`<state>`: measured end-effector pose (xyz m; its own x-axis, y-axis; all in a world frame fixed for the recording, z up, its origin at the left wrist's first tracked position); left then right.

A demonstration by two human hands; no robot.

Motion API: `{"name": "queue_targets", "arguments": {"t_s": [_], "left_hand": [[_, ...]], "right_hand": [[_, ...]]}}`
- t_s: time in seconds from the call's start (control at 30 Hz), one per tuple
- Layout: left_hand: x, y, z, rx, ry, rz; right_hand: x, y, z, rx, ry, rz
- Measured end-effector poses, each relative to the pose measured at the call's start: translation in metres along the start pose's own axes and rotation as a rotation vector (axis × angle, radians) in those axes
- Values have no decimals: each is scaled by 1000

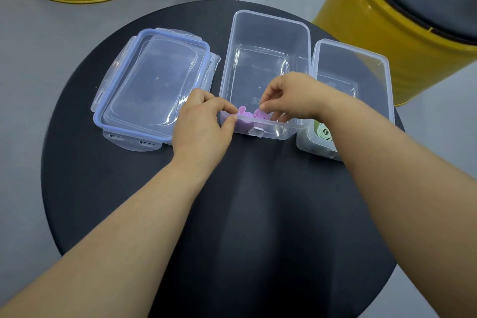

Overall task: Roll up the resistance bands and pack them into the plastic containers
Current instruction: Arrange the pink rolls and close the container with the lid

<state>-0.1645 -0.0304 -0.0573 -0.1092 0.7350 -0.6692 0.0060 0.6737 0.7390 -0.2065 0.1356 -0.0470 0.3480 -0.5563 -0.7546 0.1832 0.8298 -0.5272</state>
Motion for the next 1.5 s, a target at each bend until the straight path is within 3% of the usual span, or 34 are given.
{"name": "queue_targets", "arguments": {"t_s": [0.2,0.33,0.4,0.53,0.63,0.73,0.87,1.13,1.33,1.5], "left_hand": [[-6,-1,-1,14,5,14],[-23,-6,-7,-5,65,29],[-36,-15,-12,-24,124,5],[-62,-49,-24,-145,167,-94],[-60,-85,-29,-215,-23,-320],[-49,-106,-20,-269,-263,-435],[-51,-108,-14,-267,-355,-440],[-64,-104,-13,-288,-323,-384],[-82,-104,-17,-369,-94,-216],[-91,-111,-18,-458,8,-145]], "right_hand": [[-9,-10,10,-49,239,-40],[-12,-38,34,-93,435,-345],[9,-54,47,-36,388,-571],[87,-86,63,137,134,-937],[131,-91,67,403,57,-1064],[144,-88,55,548,157,-1165],[142,-91,40,640,199,-1223],[148,-86,26,673,164,-1177],[151,-96,23,581,157,-1366],[141,-110,31,438,187,-1355]]}}
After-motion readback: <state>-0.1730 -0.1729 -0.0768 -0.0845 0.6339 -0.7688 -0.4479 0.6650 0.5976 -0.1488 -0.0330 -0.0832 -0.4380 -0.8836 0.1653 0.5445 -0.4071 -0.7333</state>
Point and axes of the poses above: each hand's wrist, its own z-axis away from the middle knuckle, its own x-axis out of the palm, y = z × x, the point moved 5 cm from there along -z, towards the middle knuckle, and after that the axes turned 7 degrees about y, right-handed, at the moved point
